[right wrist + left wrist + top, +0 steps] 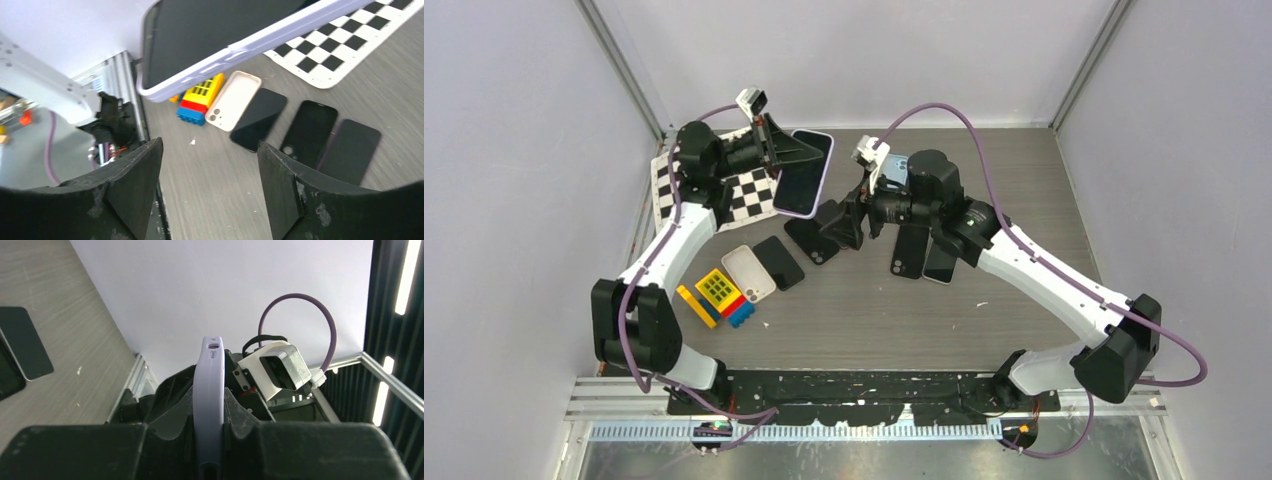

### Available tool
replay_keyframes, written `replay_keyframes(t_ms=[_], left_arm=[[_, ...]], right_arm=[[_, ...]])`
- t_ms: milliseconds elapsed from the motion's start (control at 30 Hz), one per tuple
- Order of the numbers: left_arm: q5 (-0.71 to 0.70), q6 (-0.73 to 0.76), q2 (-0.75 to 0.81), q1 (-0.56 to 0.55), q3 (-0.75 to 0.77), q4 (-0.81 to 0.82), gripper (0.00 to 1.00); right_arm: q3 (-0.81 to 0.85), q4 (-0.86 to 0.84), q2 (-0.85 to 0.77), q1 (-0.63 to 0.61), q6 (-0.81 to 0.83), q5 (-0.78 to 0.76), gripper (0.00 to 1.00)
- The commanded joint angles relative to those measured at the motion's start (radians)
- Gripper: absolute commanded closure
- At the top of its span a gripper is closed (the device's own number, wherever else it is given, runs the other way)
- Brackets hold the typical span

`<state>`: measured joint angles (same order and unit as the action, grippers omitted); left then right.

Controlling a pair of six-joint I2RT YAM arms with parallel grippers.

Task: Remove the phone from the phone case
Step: Remove the phone case from the phone.

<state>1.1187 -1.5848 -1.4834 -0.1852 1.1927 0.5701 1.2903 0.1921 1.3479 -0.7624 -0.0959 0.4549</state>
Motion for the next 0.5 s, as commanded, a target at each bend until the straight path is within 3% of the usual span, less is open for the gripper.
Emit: replay_keyframes(t_ms=[0, 200, 467], left_arm=[[-0.007, 0.067, 0.076, 0.011, 0.055, 0.107, 1.0], [-0.007, 0.084, 0.104, 0.011, 0.046, 0.152, 1.0], [-0.014, 0.082, 0.121, 0.01, 0.033, 0.162, 1.0]], right_arm=[[0.024, -0.065, -0.037, 0.004, -0.078, 0.172, 0.24], [0.011, -0.262, -0.009, 0.007, -0.274, 0.227, 0.24], [0.044, -0.351, 0.068, 0.021, -0.419, 0.249, 0.36]])
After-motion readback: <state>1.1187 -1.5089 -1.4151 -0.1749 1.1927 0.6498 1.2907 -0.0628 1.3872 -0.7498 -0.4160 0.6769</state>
